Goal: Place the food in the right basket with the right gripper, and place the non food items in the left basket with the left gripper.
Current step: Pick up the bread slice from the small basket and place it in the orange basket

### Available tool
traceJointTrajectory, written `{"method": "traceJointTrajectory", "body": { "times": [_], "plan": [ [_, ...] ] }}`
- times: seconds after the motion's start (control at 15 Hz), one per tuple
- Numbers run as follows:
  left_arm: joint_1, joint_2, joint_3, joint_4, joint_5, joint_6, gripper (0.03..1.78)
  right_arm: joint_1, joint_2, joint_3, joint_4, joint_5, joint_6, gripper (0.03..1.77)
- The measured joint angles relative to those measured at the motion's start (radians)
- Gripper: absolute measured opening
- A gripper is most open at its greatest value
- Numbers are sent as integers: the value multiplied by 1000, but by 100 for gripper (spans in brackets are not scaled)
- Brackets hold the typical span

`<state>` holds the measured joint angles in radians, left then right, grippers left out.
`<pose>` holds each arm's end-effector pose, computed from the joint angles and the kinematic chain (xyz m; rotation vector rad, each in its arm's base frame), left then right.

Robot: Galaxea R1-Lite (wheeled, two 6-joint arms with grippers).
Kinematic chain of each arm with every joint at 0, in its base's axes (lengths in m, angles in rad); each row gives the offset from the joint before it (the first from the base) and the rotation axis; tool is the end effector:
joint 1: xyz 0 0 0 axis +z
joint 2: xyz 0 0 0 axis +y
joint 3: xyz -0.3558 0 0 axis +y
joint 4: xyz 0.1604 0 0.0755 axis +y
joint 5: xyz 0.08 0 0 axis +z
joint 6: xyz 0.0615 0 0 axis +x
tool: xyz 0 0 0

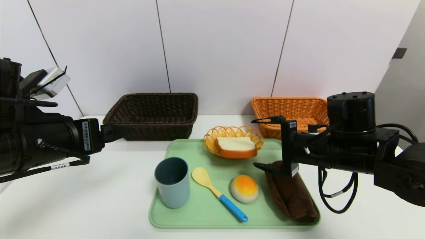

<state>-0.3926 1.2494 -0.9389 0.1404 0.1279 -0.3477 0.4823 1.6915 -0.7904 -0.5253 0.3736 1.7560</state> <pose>0.1788 -0.0656 0.2990 -0.2238 0.4761 -0.1810 0.2813 0.1726 0.2239 1.5933 1.0123 0.2733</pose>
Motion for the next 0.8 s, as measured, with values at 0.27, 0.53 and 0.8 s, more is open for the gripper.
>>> {"method": "traceJointTrajectory", "body": {
  "times": [0.27, 0.53, 0.8],
  "plan": [
    [2, -3, 7, 0, 0, 0, 169, 8, 37, -7, -16, -18, 22, 171],
    [3, -3, 19, -1, -2, -1, 169, 15, 71, -16, -51, -31, 39, 171],
    [3, -5, 29, -1, -2, -1, 169, 21, 105, -18, -120, -40, 51, 171]
  ]
}}
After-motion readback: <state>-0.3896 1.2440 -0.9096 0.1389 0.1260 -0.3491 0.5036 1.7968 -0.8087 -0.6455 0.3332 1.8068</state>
